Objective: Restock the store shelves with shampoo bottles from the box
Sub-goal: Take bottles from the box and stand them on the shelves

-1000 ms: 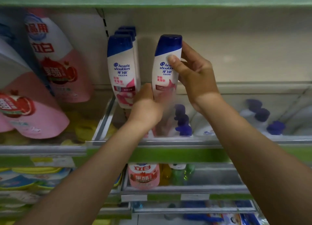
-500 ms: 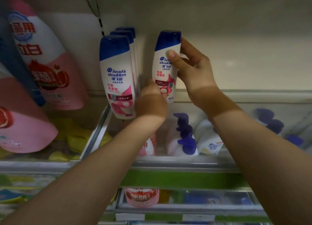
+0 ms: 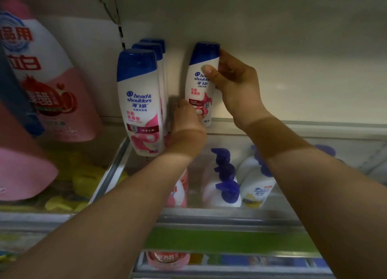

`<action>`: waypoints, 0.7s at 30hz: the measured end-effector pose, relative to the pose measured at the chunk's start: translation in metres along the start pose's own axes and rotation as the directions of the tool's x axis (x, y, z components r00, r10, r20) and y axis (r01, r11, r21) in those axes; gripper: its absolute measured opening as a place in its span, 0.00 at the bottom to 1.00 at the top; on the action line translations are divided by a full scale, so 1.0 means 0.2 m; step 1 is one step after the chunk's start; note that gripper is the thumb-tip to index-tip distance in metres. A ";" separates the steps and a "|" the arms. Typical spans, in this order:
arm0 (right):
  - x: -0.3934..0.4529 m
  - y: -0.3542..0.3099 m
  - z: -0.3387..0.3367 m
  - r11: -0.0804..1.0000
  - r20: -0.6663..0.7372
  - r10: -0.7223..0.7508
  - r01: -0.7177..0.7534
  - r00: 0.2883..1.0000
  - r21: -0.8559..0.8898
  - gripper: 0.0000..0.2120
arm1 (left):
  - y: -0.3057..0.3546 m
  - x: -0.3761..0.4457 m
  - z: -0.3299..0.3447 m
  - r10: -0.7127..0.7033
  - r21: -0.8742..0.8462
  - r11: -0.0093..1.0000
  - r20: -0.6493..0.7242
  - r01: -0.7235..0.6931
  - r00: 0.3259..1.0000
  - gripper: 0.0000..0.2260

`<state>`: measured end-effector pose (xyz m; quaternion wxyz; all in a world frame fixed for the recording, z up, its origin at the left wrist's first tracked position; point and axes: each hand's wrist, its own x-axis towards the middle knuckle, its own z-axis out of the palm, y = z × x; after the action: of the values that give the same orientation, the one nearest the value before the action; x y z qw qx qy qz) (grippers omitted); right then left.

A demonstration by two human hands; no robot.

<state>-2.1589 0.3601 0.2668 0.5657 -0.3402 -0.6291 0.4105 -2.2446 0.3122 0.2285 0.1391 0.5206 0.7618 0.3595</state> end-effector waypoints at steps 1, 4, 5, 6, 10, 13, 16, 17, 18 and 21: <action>0.00 0.00 0.00 1.000 -0.010 -0.008 0.008 1.000 -0.015 0.20 | -0.01 0.01 0.01 0.027 -0.001 1.000 -0.031 -0.027 0.999 0.17; 0.00 0.00 0.00 0.995 -0.049 -0.045 0.040 0.998 -0.093 0.20 | 0.00 0.02 0.00 0.000 -0.019 1.000 0.005 0.000 1.000 0.15; 0.00 0.00 0.00 0.990 -0.060 -0.060 0.052 0.996 -0.128 0.20 | 0.01 0.02 0.01 -0.046 -0.019 0.999 0.053 0.047 0.998 0.15; -0.01 0.00 0.01 0.984 -0.071 -0.075 0.062 0.995 -0.165 0.20 | 0.02 0.03 0.01 -0.082 -0.029 0.996 0.073 0.085 0.994 0.15; -0.02 -0.01 0.01 0.946 -0.107 -0.145 0.106 0.984 -0.308 0.17 | 0.02 0.04 0.01 -0.057 0.008 0.998 0.014 0.057 0.998 0.20; -0.01 -0.03 0.01 0.920 -0.108 -0.170 0.119 0.979 -0.374 0.14 | 0.00 0.06 0.03 -0.002 0.055 0.998 -0.054 0.005 0.999 0.23; -0.01 -0.04 0.01 0.900 -0.122 -0.173 0.107 0.977 -0.421 0.14 | 0.00 0.07 0.04 -0.034 0.052 0.998 -0.071 0.038 0.997 0.29; -0.01 -0.04 0.01 0.895 -0.130 -0.174 0.101 0.976 -0.435 0.13 | 0.00 0.07 0.04 -0.040 0.039 0.998 -0.076 0.043 0.996 0.30; -0.02 -0.04 0.01 0.888 -0.133 -0.169 0.092 0.977 -0.451 0.13 | -0.01 0.07 0.03 -0.039 0.024 0.999 -0.083 0.041 0.996 0.30; -0.04 -0.04 0.00 0.848 -0.109 -0.134 0.057 0.985 -0.527 0.16 | -0.01 0.04 0.02 0.001 -0.027 1.000 -0.097 -0.004 0.995 0.26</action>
<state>-2.1580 0.3494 0.2709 0.5150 -0.4773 -0.6913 0.1705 -2.2462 0.3206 0.2256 0.1085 0.5017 0.7620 0.3948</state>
